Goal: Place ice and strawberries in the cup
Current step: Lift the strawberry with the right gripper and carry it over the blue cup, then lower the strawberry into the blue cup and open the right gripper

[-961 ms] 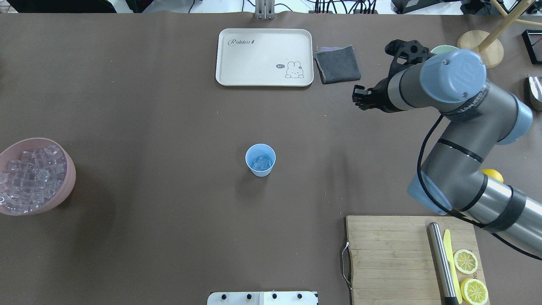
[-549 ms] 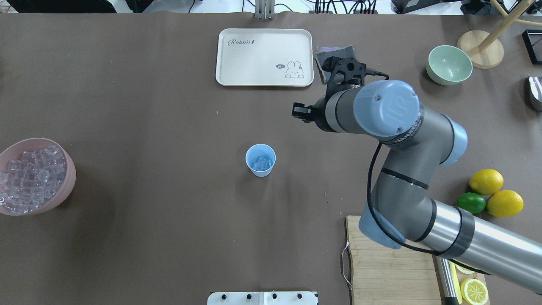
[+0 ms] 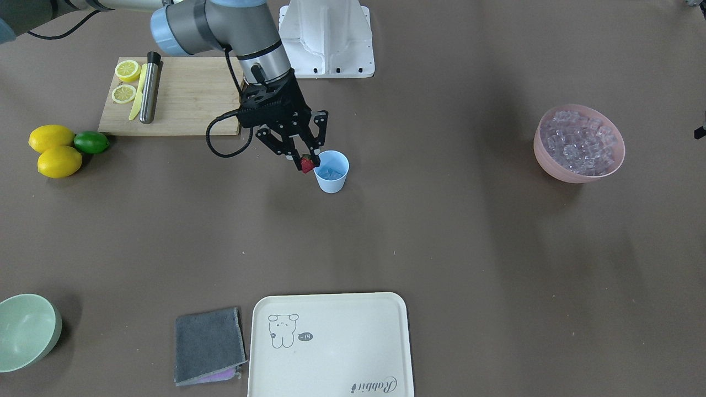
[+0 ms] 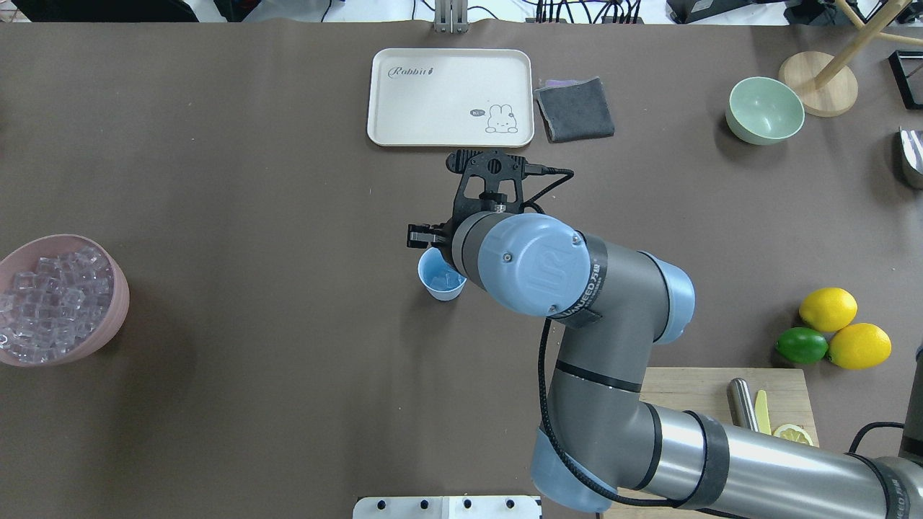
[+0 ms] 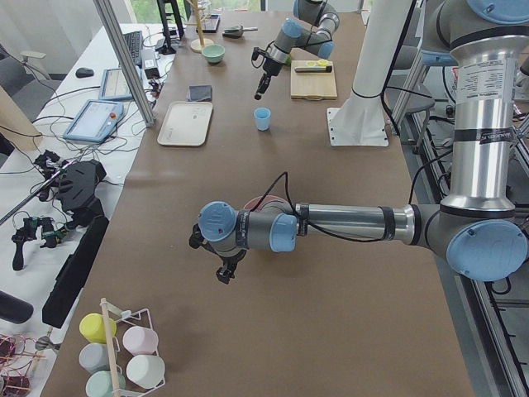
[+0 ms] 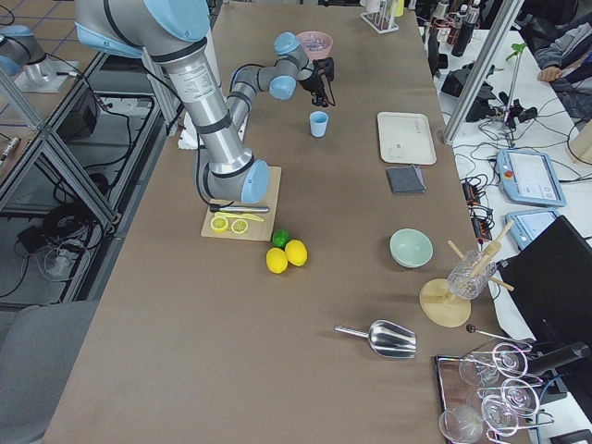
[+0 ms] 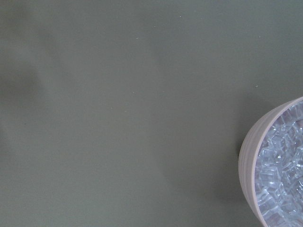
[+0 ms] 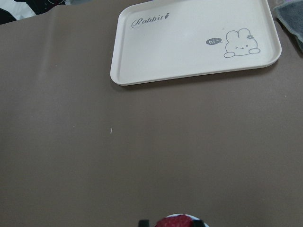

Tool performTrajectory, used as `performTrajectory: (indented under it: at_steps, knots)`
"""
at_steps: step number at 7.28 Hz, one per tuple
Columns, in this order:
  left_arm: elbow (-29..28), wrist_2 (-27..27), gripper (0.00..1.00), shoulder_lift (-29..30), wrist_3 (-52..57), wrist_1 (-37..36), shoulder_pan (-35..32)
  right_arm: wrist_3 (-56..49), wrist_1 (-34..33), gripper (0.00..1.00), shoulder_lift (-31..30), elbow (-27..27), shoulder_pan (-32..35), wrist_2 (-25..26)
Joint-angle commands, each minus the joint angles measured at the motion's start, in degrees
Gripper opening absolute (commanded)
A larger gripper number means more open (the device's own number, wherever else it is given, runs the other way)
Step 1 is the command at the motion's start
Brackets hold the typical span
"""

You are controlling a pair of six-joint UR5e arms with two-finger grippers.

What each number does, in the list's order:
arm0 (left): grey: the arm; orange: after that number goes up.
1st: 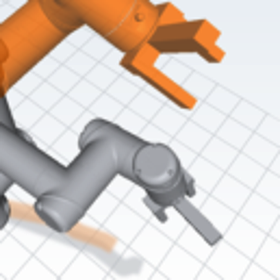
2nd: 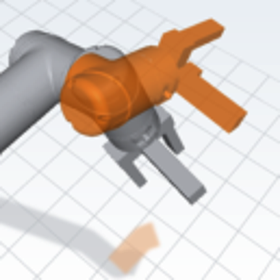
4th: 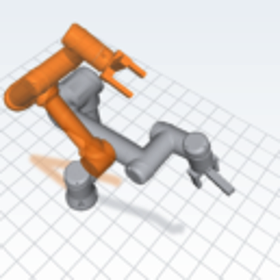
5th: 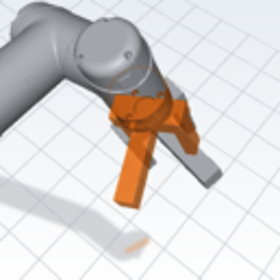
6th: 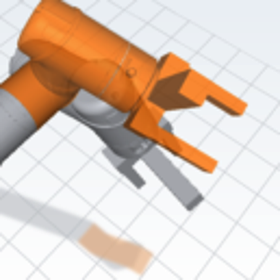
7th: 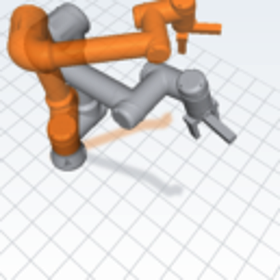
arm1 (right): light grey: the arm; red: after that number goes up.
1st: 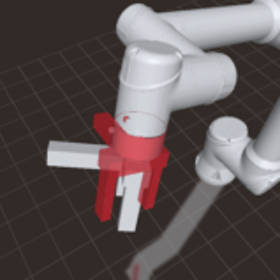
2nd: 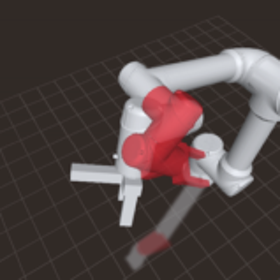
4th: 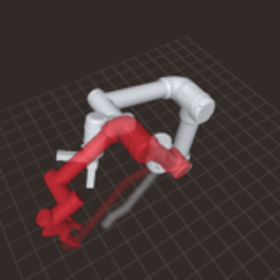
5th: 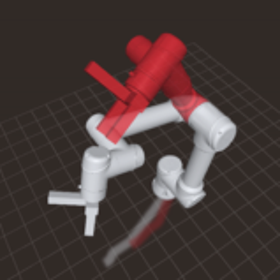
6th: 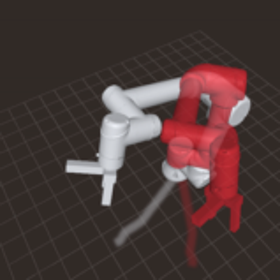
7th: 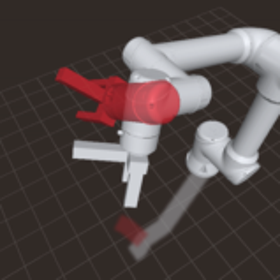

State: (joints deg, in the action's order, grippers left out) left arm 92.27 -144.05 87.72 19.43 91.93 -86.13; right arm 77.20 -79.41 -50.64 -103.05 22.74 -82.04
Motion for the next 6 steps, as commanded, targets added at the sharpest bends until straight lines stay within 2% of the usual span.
performTrajectory:
  at_steps: [1,4,6]
  knots:
    - [-0.2,-0.2,0.98,-0.5,0.1,0.5,0.0,1.7,-1.4,0.00,1.2,1.1,-2.2,3.6]
    - [-0.6,-0.2,0.98,-3.7,0.0,7.2,0.0,1.9,-1.2,0.00,1.5,2.2,-2.8,5.0]
    - [-0.7,-0.2,0.98,-3.9,0.0,7.6,0.0,2.2,-1.1,0.00,1.5,3.8,-3.0,5.7]
